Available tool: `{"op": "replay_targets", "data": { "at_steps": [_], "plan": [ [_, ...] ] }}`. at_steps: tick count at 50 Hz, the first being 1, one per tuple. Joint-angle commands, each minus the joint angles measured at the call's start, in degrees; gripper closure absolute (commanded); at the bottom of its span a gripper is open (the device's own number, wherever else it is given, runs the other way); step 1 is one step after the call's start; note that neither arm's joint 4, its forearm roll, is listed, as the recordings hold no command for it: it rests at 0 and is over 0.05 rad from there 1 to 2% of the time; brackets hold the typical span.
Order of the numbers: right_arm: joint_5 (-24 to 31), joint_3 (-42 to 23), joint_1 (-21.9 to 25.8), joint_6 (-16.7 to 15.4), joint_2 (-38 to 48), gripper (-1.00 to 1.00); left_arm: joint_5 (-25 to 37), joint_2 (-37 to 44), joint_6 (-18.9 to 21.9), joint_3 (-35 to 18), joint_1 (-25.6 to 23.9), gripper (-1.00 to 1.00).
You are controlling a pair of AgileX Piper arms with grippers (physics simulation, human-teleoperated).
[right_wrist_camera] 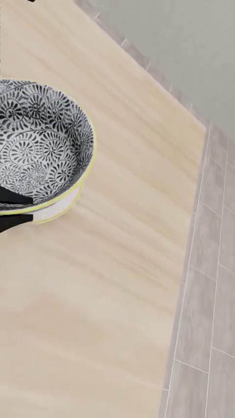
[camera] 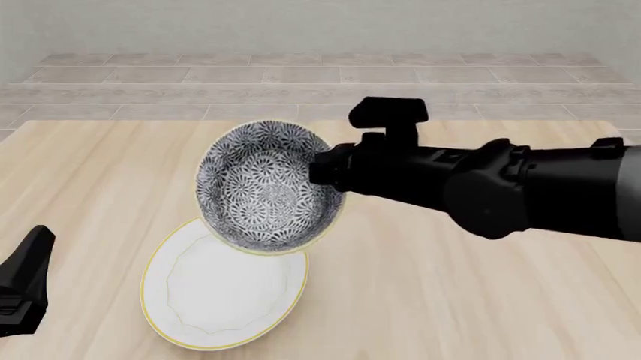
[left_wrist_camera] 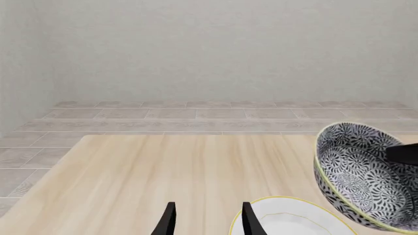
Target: Put the bowl on the plate.
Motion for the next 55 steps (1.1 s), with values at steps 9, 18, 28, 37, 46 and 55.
{"op": "replay_targets", "data": {
  "at_steps": [9,18,28,37,46,55],
  "plan": [
    [-3.11,0.18,3.14,2.38,2.95,1.0,0.0,0.0,0.0,0.0,0.0,-1.0],
    [-3.6,0.23,4.16,2.97,3.59,1.0,0.0,0.0,0.0,0.0,0.0,-1.0],
    [-3.7,-0.38,5.79,3.1,4.45,1.0,0.0,0.0,0.0,0.0,0.0,-1.0],
    [-3.75,-0.92,6.52,3.08,5.29,1.0,0.0,0.0,0.0,0.0,0.0,-1.0],
    [-4.34,-1.26,6.87,3.43,6.25,1.0,0.0,0.0,0.0,0.0,0.0,-1.0],
    [-5.38,-1.42,7.09,3.97,7.93,1.0,0.0,0.0,0.0,0.0,0.0,-1.0]
  ]
}}
